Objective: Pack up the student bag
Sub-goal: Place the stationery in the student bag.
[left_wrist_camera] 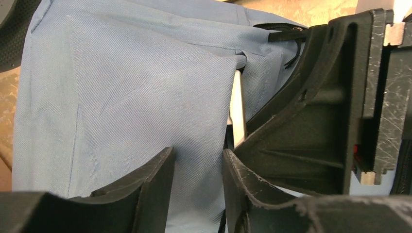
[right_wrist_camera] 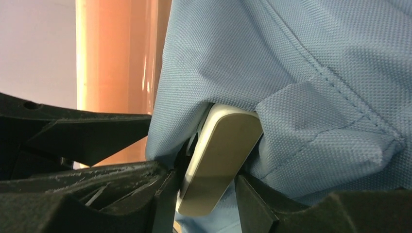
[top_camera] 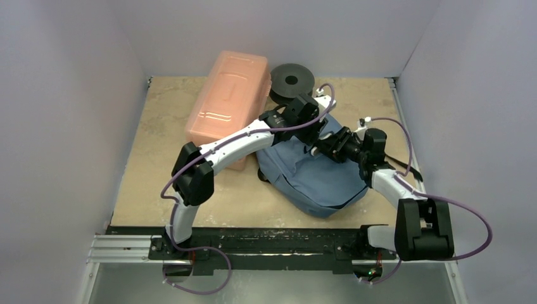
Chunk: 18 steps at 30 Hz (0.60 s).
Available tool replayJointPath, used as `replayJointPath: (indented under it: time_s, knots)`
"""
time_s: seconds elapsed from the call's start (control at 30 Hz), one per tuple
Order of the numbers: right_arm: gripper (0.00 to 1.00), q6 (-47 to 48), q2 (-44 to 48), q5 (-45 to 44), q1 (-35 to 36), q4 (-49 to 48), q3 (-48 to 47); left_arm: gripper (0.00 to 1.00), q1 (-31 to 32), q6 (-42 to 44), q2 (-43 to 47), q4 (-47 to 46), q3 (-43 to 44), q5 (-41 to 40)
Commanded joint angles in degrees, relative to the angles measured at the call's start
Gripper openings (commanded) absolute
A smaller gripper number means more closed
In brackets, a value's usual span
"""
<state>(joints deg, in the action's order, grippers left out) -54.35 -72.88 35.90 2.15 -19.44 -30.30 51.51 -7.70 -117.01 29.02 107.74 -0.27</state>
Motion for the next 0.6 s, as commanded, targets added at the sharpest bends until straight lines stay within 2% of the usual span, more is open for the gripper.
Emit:
replayJointPath:
  time_s: [0.0,0.1,0.2,0.27,0.37,0.4,0.43,0.57]
  knots:
    - [0.51,5.56,2.15,2.98,-0.31,3.78,-3.11,0.34,-0.47,1.76,-1.16,1.35,1.48,-0.56]
    - [0.53,7.06,3.22,2.18,-0.31,5.51,-3.11,0.23,-0.65,2.10,-1.80,1.70,2.16,0.01]
    - [0.53,8.08,4.36,1.95,-0.39,6.26,-3.13,0.07,-0.62,2.17,-2.72,2.70,3.65,1.58]
    - [0.50,8.71,4.91,1.02,-0.56,6.62,-3.17,0.00,-0.64,1.85,-2.55,3.25,4.00,1.60]
    - [0.38,9.16,3.87,0.19,-0.64,4.86,-3.52,0.00,-0.62,-0.32,0.28,1.40,1.65,0.77]
    - [0.22,8.94,2.69,0.25,-0.65,2.71,-3.40,0.00,-0.65,-0.98,1.32,0.78,0.92,1.53]
    - [0.00,8.42,1.35,-0.53,-0.65,0.61,-3.49,0.00,-0.65,-2.03,2.26,0.09,0.05,2.64]
    - [0.00,3.83,-7.37,-0.25,1.25,-11.86,-4.30,0.00,-0.70,-6.29,6.90,-4.28,-4.16,7.93]
